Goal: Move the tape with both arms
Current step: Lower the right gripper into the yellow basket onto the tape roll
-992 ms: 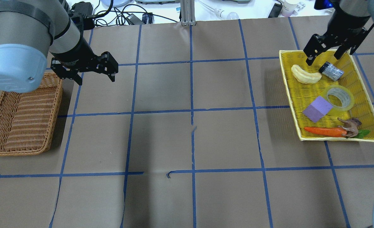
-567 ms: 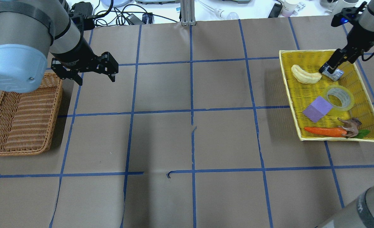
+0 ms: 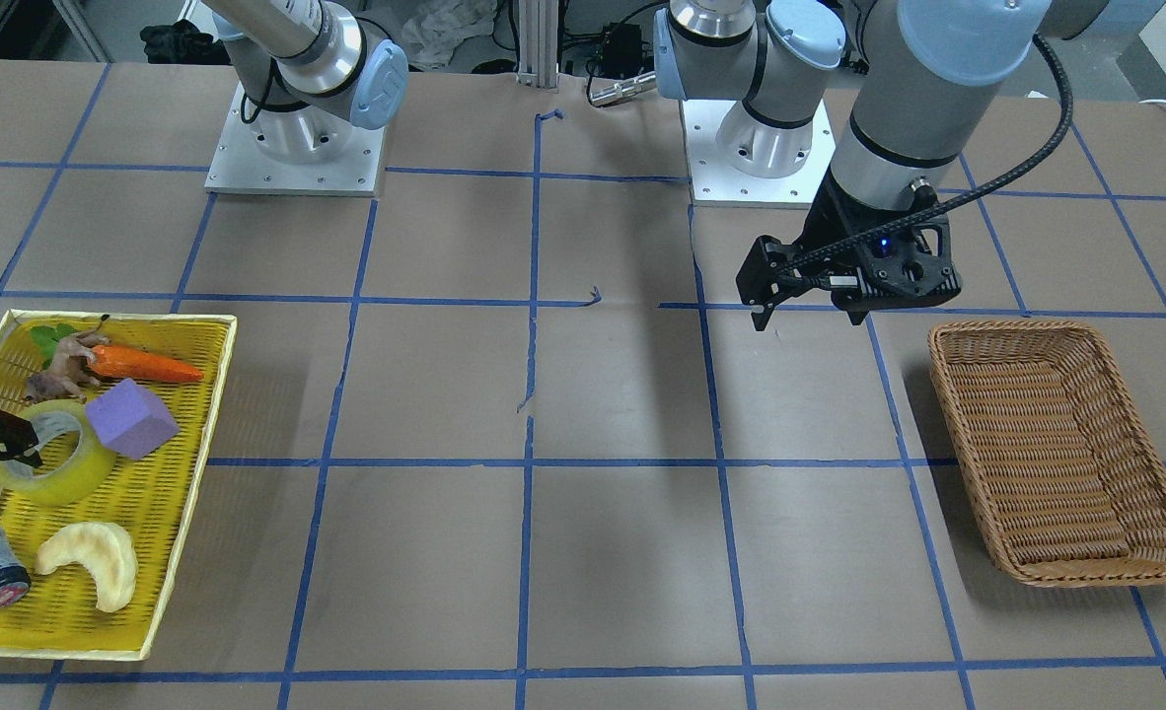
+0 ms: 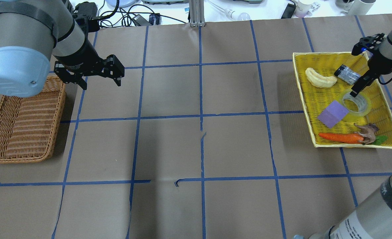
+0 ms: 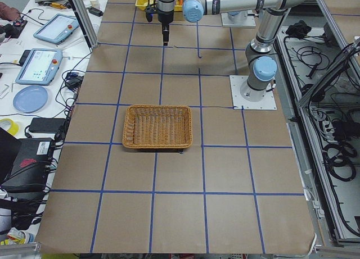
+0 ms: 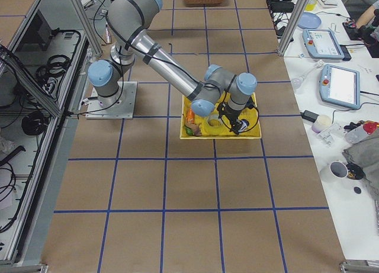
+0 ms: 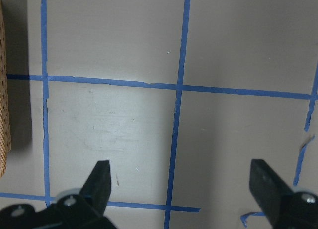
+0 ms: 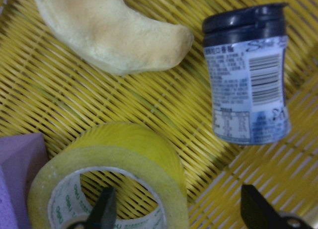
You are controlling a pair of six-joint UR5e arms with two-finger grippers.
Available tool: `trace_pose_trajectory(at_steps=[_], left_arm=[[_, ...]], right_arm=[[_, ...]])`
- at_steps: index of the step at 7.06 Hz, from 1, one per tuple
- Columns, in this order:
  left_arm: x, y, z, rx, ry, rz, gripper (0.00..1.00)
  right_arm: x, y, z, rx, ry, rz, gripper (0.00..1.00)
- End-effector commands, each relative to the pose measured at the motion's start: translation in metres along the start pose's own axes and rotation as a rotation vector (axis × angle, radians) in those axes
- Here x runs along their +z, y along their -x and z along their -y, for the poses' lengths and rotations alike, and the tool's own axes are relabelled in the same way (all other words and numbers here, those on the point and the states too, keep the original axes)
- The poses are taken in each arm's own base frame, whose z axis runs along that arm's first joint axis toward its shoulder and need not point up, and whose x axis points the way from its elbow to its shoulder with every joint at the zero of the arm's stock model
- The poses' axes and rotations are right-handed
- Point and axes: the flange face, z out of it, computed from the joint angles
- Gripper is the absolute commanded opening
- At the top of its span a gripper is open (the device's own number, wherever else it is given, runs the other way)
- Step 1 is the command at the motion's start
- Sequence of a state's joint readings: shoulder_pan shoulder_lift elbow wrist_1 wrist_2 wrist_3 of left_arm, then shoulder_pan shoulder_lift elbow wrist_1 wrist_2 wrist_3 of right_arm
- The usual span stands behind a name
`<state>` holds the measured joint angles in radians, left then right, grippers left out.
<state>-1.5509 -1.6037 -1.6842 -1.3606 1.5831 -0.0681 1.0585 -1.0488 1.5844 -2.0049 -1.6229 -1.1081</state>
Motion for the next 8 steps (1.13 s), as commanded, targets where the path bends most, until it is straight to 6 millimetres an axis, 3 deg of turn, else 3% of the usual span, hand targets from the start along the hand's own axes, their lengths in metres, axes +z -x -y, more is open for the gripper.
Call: trace_pose_trajectory(at_steps=[1,2,3,5,7,8], left_arm=[[0.0,0.0,0.0,-0.001,-0.001,0.0,1.0],[0.0,0.0,0.0,-0.001,-0.001,0.0,1.0],[0.0,0.0,0.0,-0.001,-0.001,0.0,1.0],[0.0,0.0,0.001,-0.001,-0.002,0.0,1.0],[0.0,0.001,0.001,-0.001,-0.002,0.0,1.0],[0.0,0.001,0.001,-0.001,-0.002,0.001,1.0]], right_arm=[[0.014,0.006,-0.007,-0.001,0.012,0.023,0.39],[0.013,0.006,-0.008,0.002,0.011,0.024,0.06],[0.012,0.005,-0.007,0.002,0.01,0.022,0.0],[-0.01,0.002,-0.006,0.007,-0.004,-0.011,0.0],[-0.077,-0.007,0.007,0.003,-0.019,-0.043,0.0],[-0.098,0.003,0.029,0.0,-0.029,-0.059,0.0]])
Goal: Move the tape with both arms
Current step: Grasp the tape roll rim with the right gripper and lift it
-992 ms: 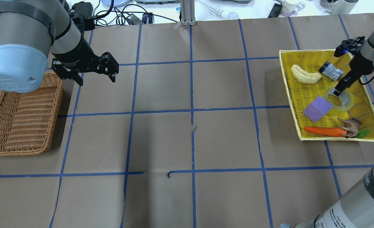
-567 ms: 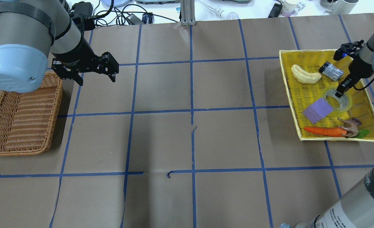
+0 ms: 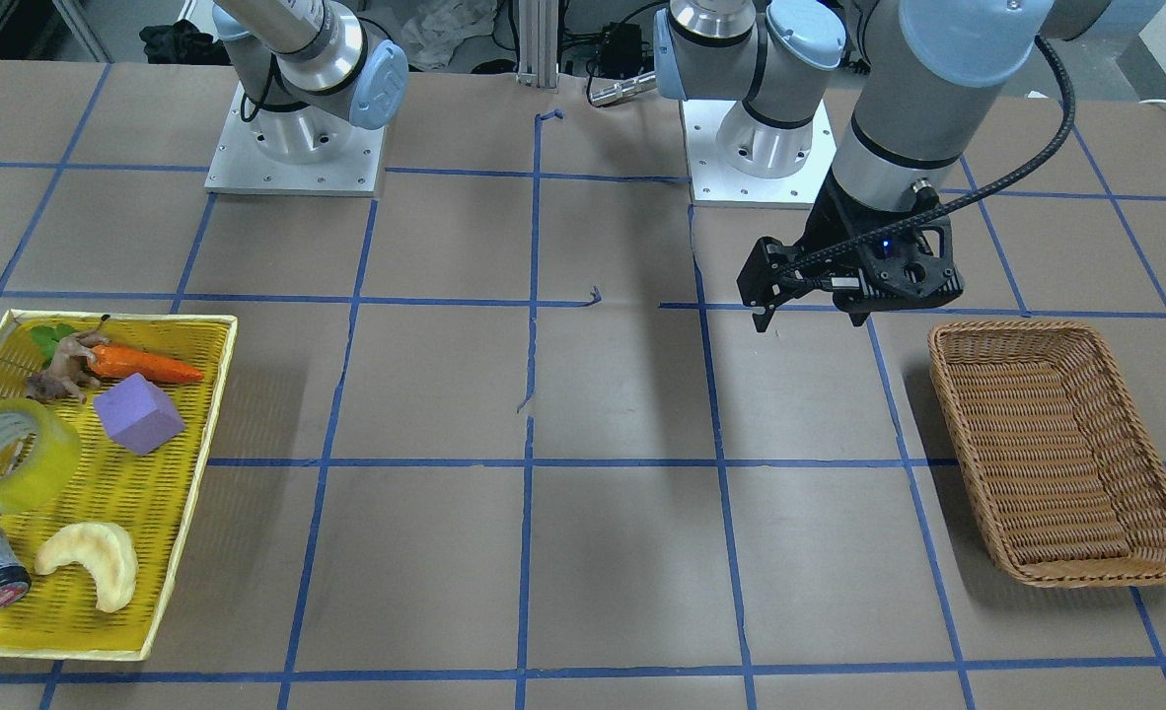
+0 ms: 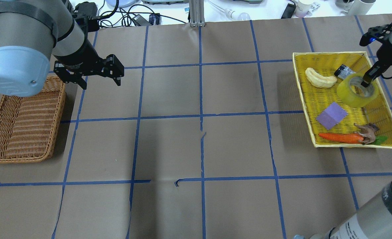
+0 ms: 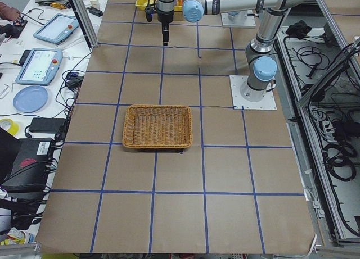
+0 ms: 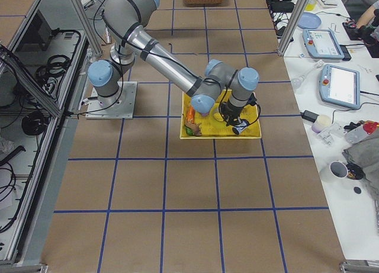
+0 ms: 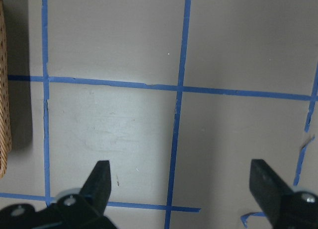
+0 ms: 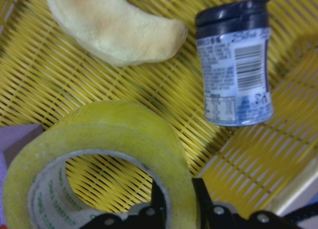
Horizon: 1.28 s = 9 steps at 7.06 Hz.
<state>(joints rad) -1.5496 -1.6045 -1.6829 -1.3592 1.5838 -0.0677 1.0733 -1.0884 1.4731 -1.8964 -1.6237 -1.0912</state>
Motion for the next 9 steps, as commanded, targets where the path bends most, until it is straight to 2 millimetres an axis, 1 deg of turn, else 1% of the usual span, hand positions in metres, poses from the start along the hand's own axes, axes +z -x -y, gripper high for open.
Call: trace_pose_trajectory(at_steps=[1,2,3,4,5,6,7,8,9], left_arm=[[0.0,0.0,0.0,0.0,0.0,0.001,1.0],[0.0,0.0,0.0,0.003,0.0,0.001,1.0],[0.0,0.0,0.0,0.001,0.0,0.001,1.0],[0.0,0.0,0.0,0.003,0.0,0.001,1.0],[0.0,0.0,0.0,0.003,0.0,0.001,1.0],[-0.001,0.001,0.0,0.001,-0.002,0.001,1.0],[-0.001,0.001,0.0,0.001,-0.002,0.001,1.0],[0.0,0.0,0.0,0.003,0.0,-0.001,1.0],[0.001,0.0,0.0,0.003,0.001,-0.001,1.0]], right_arm=[[-0.049,0.038,0.063,-0.021,-0.025,-0.053,0.0],[-0.059,0.074,0.101,-0.008,-0.037,-0.073,0.0],[-0.06,0.109,0.129,0.03,-0.042,-0.074,0.0],[-0.06,0.146,0.156,0.11,-0.053,-0.067,0.0],[-0.052,0.194,0.189,0.178,-0.053,-0.059,0.0],[-0.04,0.234,0.218,0.273,-0.05,-0.052,0.0],[-0.033,0.27,0.249,0.317,-0.055,-0.052,0.0],[-0.028,0.281,0.287,0.345,-0.086,-0.057,0.0],[-0.017,0.301,0.326,0.336,-0.106,-0.061,0.0]])
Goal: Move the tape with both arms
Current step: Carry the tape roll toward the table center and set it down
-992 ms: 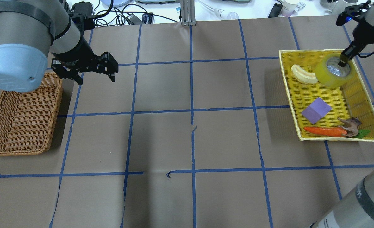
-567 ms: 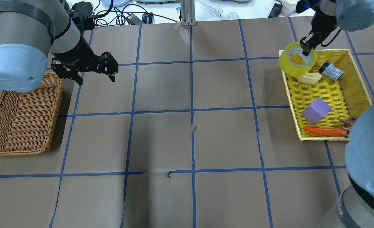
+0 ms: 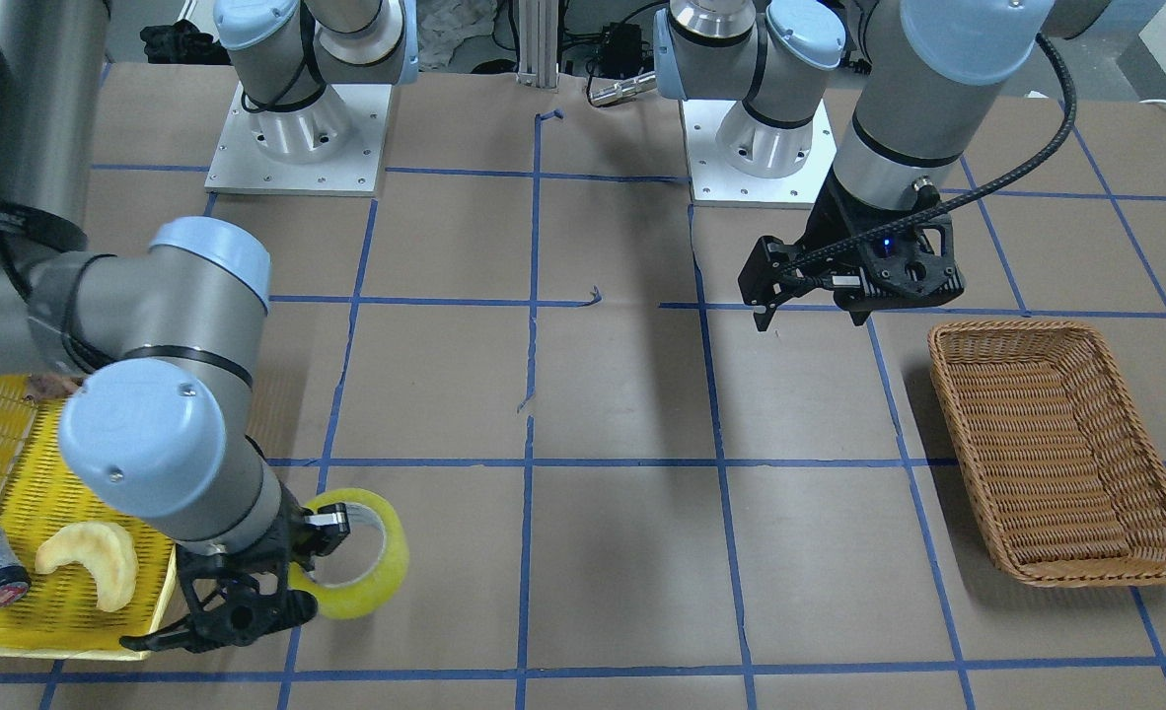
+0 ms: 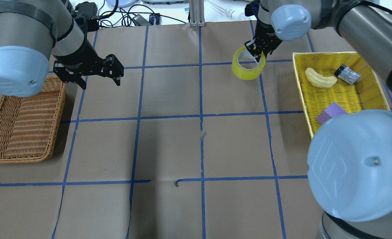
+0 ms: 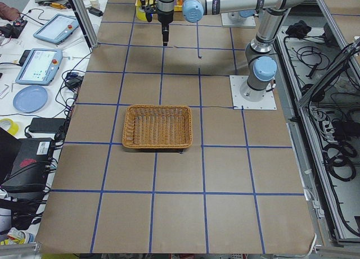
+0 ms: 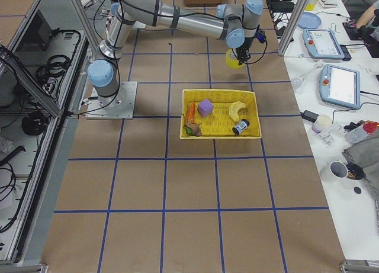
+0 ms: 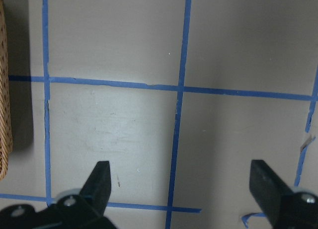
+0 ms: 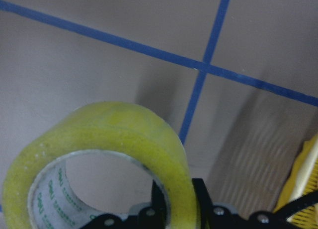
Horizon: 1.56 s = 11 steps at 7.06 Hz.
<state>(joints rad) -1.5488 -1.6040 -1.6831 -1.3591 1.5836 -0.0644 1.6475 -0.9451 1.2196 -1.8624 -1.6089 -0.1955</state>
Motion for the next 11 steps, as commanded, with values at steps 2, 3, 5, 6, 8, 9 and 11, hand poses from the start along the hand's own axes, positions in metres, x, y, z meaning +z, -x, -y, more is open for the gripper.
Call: trace_pose_trajectory(at_steps=[2,3,5,6,8,9,11], left_arm=[[0.002,0.0,0.001,-0.002,0.005,0.0,1.0],[0.005,0.0,0.006,-0.003,-0.007,-0.001,1.0],[0.009,0.0,0.008,-0.001,-0.006,0.001,1.0],[0.01,0.0,0.008,-0.003,-0.004,0.001,1.0],[0.014,0.0,0.01,-0.001,0.003,0.001,1.0],[0.014,0.0,0.011,-0.001,0.002,0.001,1.0],[0.027,0.0,0.016,-0.004,0.026,0.004,1.0]], right_arm=[[0.047,0.112,0.05,0.048,-0.007,0.035,0.0],[0.066,0.141,0.048,0.045,0.007,0.028,0.0],[0.086,0.154,0.044,0.039,0.011,0.018,0.0],[0.093,0.154,0.042,0.037,0.02,0.005,0.04],[0.079,0.153,0.041,0.052,0.003,0.01,1.0],[0.049,0.151,0.039,0.04,-0.032,0.009,1.0],[-0.042,0.146,0.013,0.043,-0.075,0.012,1.0]])
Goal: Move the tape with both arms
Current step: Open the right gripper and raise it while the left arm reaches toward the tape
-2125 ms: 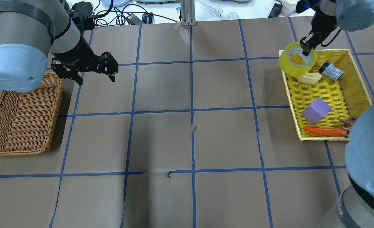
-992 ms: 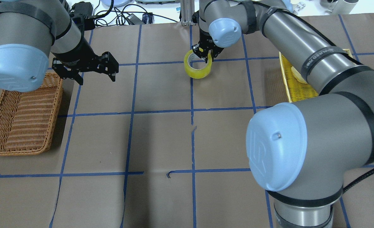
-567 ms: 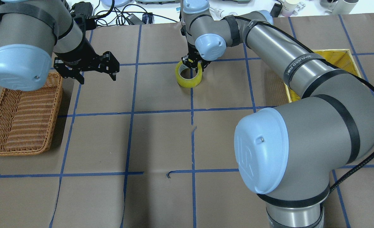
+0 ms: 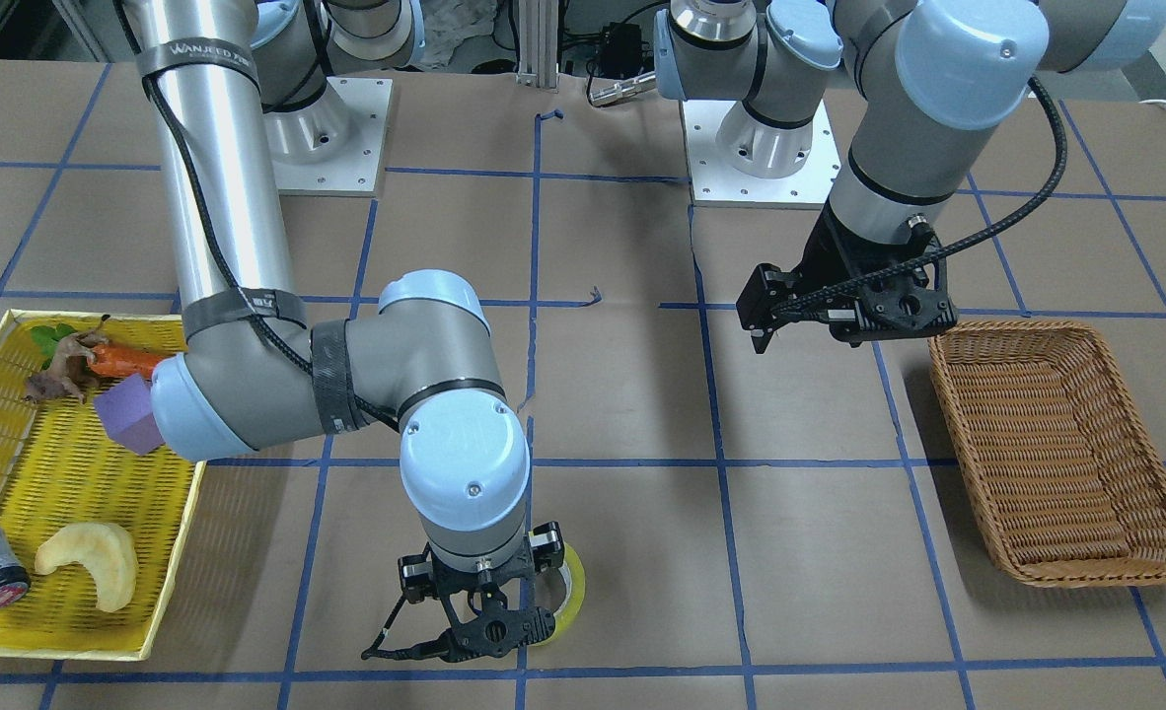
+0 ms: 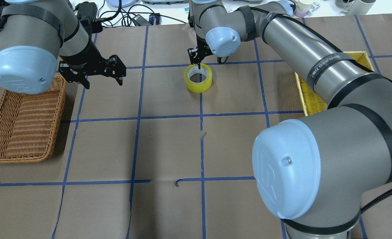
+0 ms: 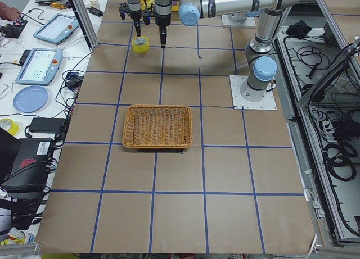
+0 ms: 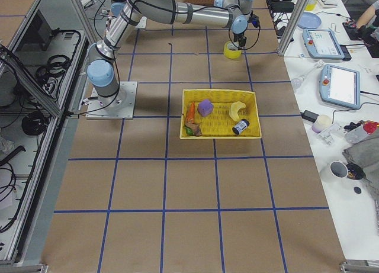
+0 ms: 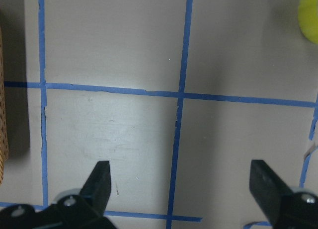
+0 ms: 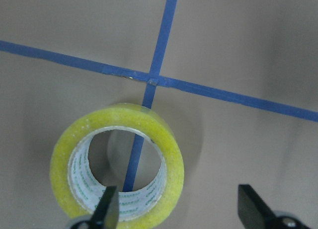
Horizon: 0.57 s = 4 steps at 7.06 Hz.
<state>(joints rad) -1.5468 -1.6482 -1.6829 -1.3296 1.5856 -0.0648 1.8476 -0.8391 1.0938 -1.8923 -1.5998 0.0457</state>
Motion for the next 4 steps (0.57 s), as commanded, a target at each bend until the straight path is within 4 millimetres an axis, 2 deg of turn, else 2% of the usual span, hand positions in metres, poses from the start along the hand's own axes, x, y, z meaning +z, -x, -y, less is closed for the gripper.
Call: trace_pose_trajectory(at_steps=[1,2,3,4], left_arm=[[0.009,0.0,0.005,-0.008,0.013,0.0,1.0],[0.016,0.0,0.023,-0.005,-0.027,-0.009,1.0],[0.025,-0.003,0.048,-0.002,-0.12,-0.016,1.0],[0.036,-0.01,0.068,-0.007,-0.168,-0.034,1.0]], right_arm=[[-0.111,-0.008,-0.042,0.001,0.007,-0.007,1.0],[-0.155,-0.023,-0.07,0.017,0.019,-0.01,1.0],[-0.183,-0.042,-0.104,0.044,0.042,-0.009,1.0],[-0.191,-0.069,-0.144,0.065,0.068,-0.01,1.0]])
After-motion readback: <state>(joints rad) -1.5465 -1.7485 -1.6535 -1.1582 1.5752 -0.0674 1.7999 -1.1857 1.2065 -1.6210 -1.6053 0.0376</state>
